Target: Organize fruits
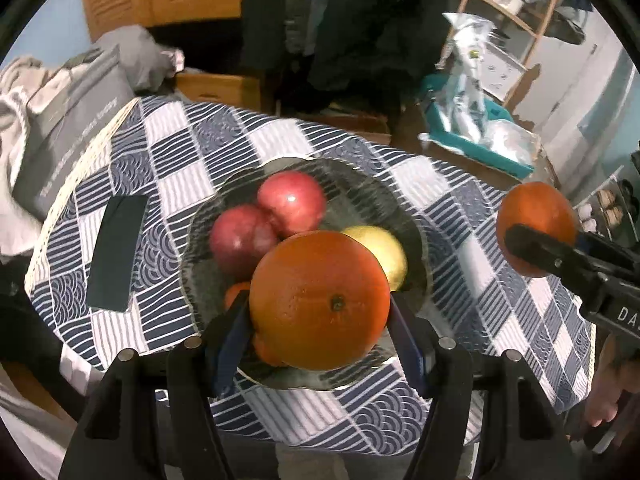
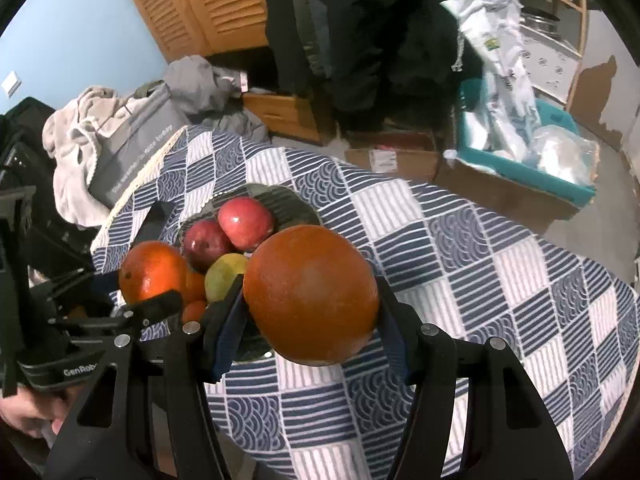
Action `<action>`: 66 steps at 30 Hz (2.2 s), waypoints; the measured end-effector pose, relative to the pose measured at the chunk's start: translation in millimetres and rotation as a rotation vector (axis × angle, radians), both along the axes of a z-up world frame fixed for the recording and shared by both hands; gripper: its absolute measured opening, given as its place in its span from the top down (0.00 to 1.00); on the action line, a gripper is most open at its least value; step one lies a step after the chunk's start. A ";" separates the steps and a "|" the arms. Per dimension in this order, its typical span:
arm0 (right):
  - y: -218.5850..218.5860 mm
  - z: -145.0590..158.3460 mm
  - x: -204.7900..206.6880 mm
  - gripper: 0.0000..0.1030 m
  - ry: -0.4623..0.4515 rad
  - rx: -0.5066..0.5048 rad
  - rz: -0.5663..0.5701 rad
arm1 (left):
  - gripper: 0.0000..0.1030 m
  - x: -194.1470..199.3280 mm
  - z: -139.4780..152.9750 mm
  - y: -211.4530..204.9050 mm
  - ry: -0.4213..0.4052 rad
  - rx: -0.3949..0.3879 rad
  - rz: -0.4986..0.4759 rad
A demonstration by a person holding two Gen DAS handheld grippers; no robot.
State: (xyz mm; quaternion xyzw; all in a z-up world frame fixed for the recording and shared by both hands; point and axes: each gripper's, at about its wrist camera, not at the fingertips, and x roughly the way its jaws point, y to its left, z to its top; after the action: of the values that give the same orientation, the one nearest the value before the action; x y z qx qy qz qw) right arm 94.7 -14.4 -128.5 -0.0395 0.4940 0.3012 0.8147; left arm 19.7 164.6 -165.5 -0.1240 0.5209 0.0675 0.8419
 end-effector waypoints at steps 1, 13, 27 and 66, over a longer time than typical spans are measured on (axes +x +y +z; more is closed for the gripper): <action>5.9 -2.7 1.2 0.41 0.005 -0.002 0.005 | 0.34 -0.5 -3.1 4.9 0.005 0.002 0.009; 64.9 -47.1 -7.7 0.41 0.093 -0.050 0.110 | 0.34 -3.2 -44.9 55.9 0.094 -0.028 0.101; 86.1 -72.0 -27.9 0.40 0.141 -0.109 0.182 | 0.33 0.5 -63.2 58.3 0.168 -0.019 0.097; -36.3 83.5 -46.4 0.19 -0.269 -0.050 -0.132 | 0.16 -27.2 91.3 -14.7 -0.177 0.163 -0.024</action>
State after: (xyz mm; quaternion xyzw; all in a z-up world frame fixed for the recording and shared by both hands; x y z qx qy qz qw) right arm 48.2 -50.7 -45.0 -0.0672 0.3895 0.2266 0.8902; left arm -7.5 149.9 -74.1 -0.0543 0.4385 0.0886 0.8927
